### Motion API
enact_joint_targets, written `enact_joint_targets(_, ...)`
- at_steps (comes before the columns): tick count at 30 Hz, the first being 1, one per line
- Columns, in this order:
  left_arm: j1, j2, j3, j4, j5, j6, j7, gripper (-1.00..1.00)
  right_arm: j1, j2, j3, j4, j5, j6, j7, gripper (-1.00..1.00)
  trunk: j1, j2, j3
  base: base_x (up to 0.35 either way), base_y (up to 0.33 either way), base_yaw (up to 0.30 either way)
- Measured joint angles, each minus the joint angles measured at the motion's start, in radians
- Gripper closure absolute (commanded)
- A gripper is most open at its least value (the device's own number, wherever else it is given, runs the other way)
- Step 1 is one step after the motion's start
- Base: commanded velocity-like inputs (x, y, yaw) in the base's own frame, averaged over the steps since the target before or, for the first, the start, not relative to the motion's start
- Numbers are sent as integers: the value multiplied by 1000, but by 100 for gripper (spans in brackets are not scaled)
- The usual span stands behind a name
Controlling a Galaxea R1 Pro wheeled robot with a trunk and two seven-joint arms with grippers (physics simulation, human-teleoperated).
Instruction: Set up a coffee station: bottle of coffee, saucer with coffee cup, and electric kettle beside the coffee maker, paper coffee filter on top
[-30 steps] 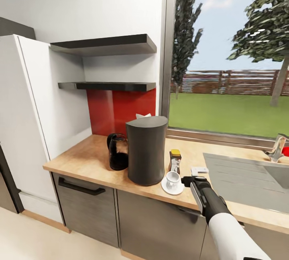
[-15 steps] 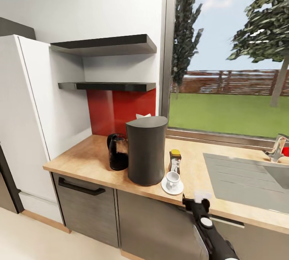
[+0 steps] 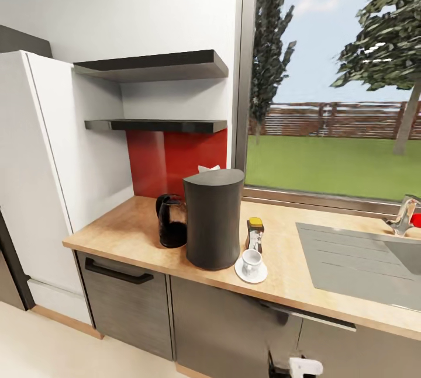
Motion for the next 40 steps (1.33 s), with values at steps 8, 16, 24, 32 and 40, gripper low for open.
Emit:
enact_joint_targets(8, 0, -10, 3, 0, 2, 2, 1, -100, 54, -1, -1, 8, -2, 249, -6, -100, 0, 0, 0, 0, 0, 0)
enact_joint_targets(16, 1, -9, 5, 5, 1, 0, 0, -100, 79, 1, 1, 8, -87, 681, -3, -100, 0, 0, 0, 0, 0, 0)
enact_joint_targets(24, 1, -33, 11, 8, 5, -59, 0, -100, 82, 5, 4, 8, -106, 691, -4, -100, 0, 0, 0, 0, 0, 0)
enact_joint_targets(32, 2, -35, 12, 5, 4, -269, -2, -100, 82, 1, 3, 6, -108, 686, -6, -100, 0, 0, 0, 0, 0, 0)
enact_joint_targets(40, 2, -35, 12, 8, 3, -278, -2, -100, 82, -1, 4, 6, -109, 672, -6, -100, 0, 0, 0, 0, 0, 0)
